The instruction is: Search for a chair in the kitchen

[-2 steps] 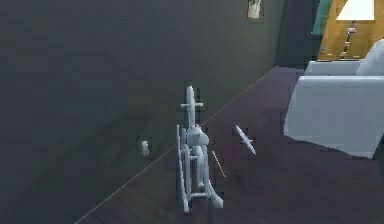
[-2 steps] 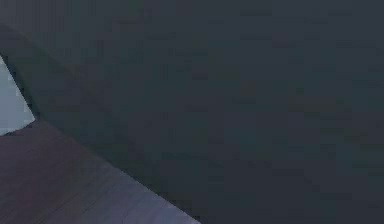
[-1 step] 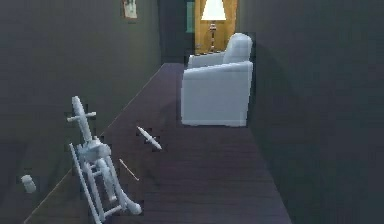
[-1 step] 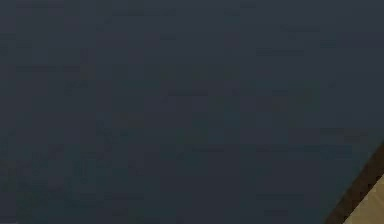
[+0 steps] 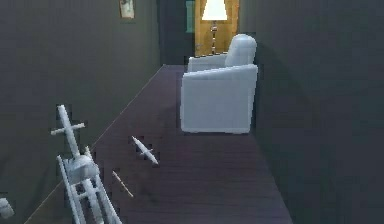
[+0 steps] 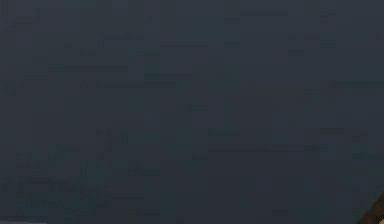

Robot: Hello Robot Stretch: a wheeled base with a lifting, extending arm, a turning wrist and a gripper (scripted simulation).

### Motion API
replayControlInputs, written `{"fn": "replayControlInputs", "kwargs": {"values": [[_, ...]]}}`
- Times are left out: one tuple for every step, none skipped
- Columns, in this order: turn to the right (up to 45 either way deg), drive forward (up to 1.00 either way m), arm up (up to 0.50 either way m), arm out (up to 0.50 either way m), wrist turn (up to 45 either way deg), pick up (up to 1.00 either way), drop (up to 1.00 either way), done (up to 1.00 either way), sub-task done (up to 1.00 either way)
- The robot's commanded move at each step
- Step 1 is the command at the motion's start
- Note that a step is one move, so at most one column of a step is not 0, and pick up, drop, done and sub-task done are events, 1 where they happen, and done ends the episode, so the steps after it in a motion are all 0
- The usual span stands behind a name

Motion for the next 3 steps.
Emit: {"fn": "replayControlInputs", "kwargs": {"values": [[15.0,0.00,0.00,0.00,0.0,0.00,0.00,0.00,0.00],[0.0,0.60,0.00,0.00,0.0,0.00,0.00,0.00,0.00],[-9.0,0.00,0.00,0.00,0.0,0.00,0.00,0.00,0.00]]}}
